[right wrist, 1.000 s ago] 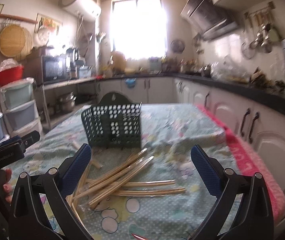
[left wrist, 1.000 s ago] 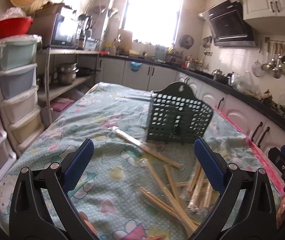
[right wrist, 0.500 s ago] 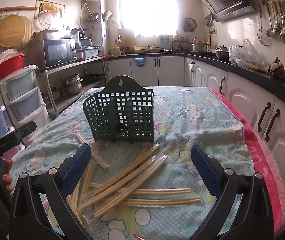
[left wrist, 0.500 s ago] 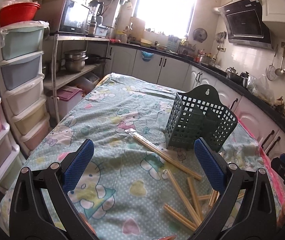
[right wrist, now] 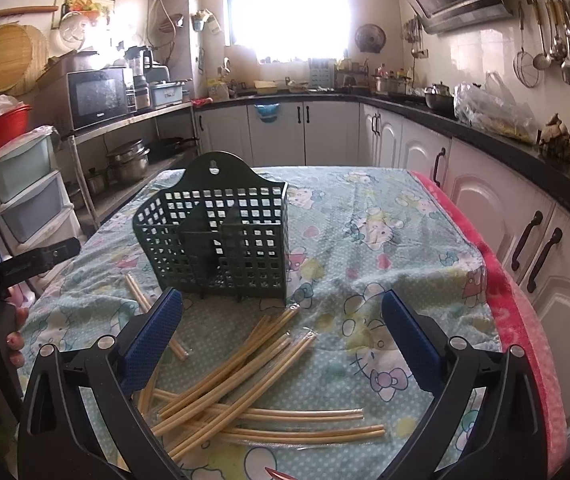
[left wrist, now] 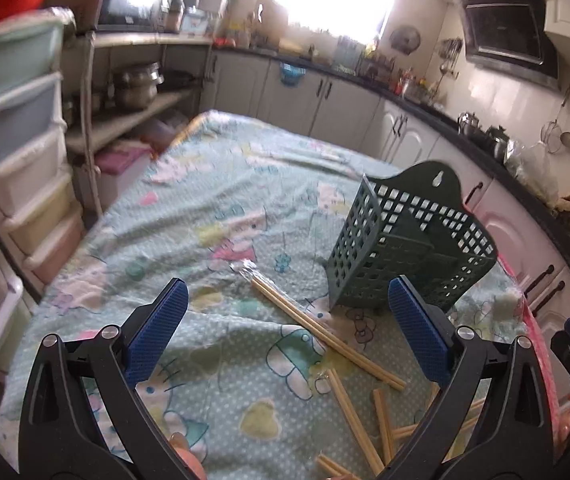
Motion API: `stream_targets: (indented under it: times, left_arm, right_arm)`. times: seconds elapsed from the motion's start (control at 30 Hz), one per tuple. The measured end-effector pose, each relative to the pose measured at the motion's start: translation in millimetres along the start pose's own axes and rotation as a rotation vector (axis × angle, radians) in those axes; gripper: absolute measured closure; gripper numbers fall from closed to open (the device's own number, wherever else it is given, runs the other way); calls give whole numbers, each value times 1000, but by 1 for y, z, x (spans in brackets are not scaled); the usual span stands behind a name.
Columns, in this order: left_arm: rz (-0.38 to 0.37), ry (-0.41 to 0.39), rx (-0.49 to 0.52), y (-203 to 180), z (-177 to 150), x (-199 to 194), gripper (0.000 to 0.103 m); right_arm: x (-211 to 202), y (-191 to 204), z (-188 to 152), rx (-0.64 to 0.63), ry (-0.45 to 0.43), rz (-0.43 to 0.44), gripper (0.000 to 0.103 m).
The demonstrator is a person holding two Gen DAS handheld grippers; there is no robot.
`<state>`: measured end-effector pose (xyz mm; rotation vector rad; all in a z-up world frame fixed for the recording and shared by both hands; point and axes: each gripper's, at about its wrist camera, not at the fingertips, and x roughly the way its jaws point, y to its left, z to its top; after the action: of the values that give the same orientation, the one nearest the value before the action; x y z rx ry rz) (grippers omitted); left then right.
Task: Organize utensils
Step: 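Close the left gripper on a wrapped wooden chopstick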
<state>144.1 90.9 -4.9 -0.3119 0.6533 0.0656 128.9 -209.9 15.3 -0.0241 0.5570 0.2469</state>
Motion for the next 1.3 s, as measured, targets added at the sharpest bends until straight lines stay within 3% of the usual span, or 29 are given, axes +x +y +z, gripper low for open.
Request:
stream_targets:
  times: [0.17,0.23,0.67,1.13,1.23,1.3]
  left_arm:
    - [-3,93,-9,5,3,33,11]
    - [-30,125,-32,9,2,43,14]
    - [-90,312,-136,27,-5,95,40]
    - [-65,370,-188,34,4,123,50]
    - [-51,377,-177,31,7,129,50]
    - [-38,379,-169,30,9,131,50]
  right_arm:
    - [14,-9,-1,35,45,5,9]
    - [20,-11,-3,40,64,6,15]
    - [72,-31,-23,135,260,78,38]
    - [122,-48,-40,270,430,143,61]
    - [125,-51,-41,291,423,144,66]
    - [126,-54,-41,308,420,139,76]
